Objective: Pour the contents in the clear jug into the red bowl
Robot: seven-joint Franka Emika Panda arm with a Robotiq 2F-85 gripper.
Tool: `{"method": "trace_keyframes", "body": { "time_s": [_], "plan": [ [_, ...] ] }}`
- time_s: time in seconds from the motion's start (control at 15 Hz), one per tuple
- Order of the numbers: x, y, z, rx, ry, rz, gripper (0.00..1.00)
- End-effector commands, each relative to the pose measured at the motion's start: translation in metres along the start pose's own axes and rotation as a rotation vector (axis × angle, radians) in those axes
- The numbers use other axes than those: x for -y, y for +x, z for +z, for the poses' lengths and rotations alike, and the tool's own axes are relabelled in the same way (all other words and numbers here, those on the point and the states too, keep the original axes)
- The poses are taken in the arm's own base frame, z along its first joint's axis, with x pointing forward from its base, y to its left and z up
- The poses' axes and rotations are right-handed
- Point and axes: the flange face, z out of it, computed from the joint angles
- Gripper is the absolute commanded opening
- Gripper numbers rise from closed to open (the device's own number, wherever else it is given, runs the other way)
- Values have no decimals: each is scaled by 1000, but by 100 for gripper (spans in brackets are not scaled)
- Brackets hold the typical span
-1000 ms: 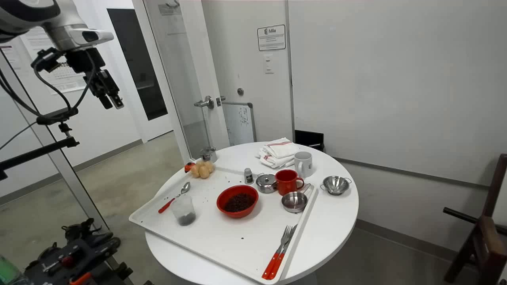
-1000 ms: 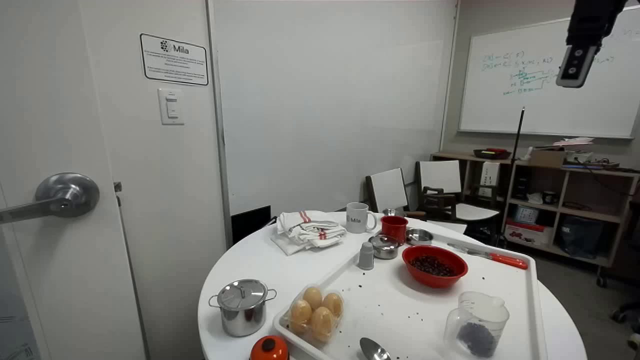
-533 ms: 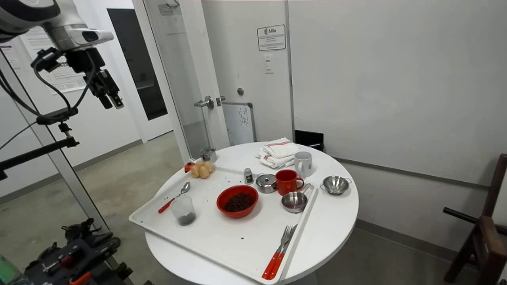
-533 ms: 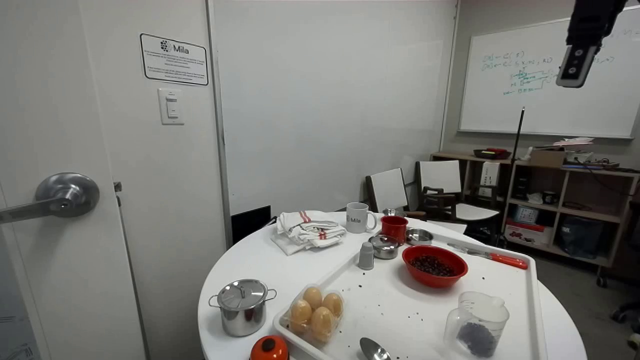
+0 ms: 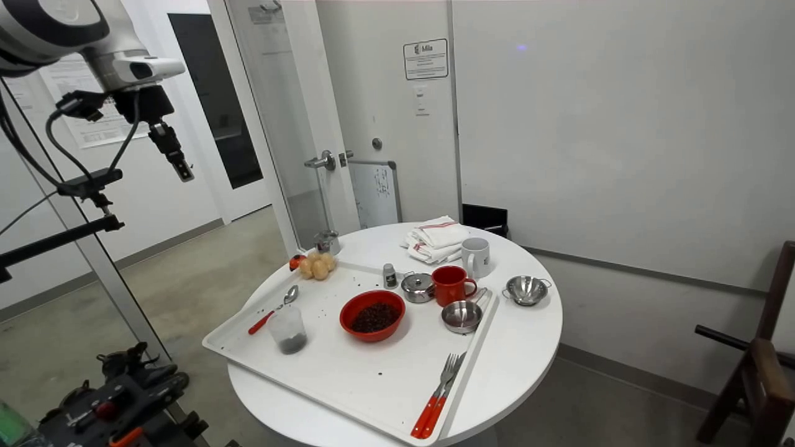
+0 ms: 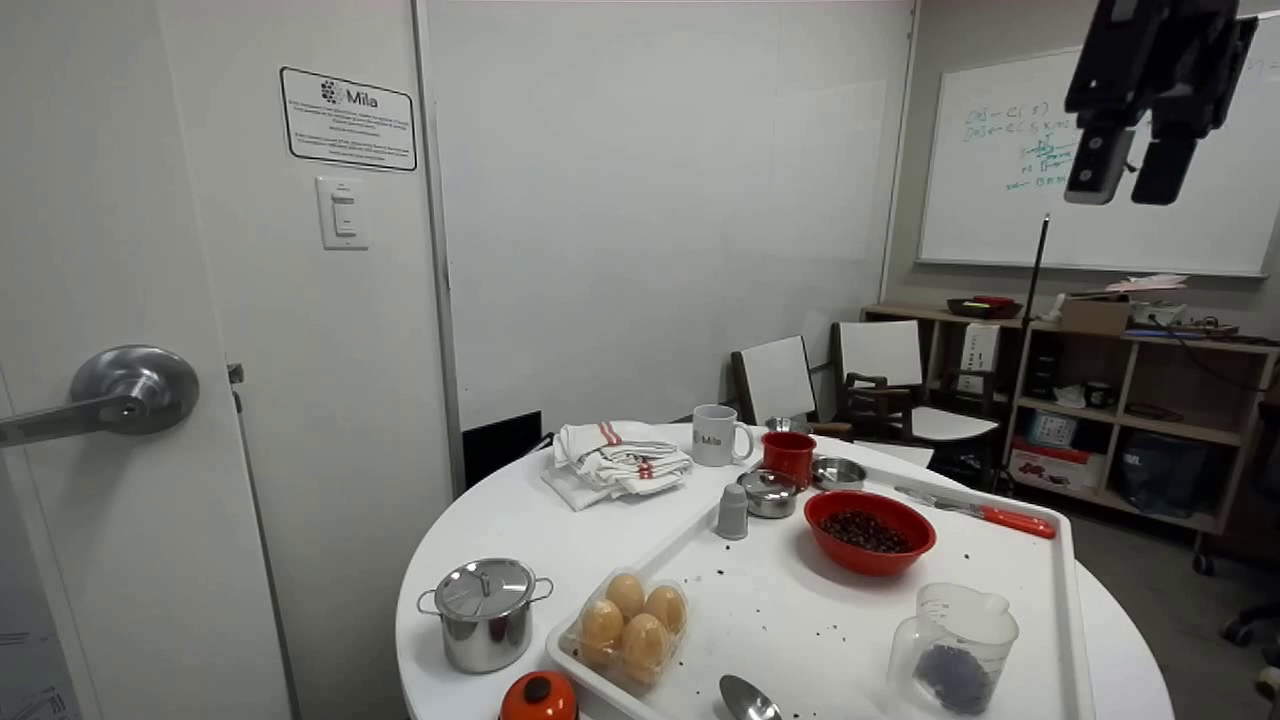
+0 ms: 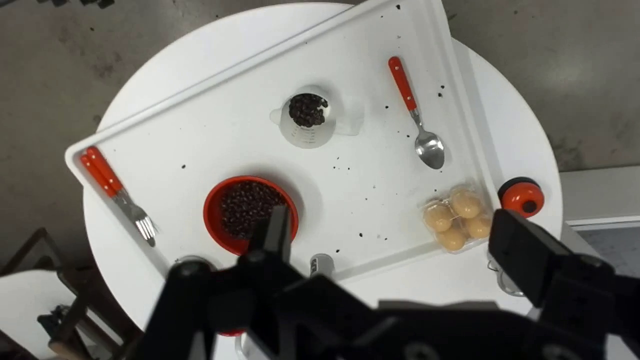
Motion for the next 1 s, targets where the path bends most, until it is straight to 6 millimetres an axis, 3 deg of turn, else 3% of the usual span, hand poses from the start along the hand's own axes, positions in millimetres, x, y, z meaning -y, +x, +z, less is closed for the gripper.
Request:
{"method": "trace_keyframes", "body": {
  "time_s": [0.0,0.4,0.47,0.6,0.73,0.93],
  "plan": [
    [9,17,29,21,7,201,100],
    [21,49,107,-48,12,510,100],
    [16,39,85,-26,10,427,100],
    [16,42,100,-8,-1,437,100],
    [17,42,95,-15,4,435,100],
    [13,42,93,-90,-53,614,100]
  ]
}}
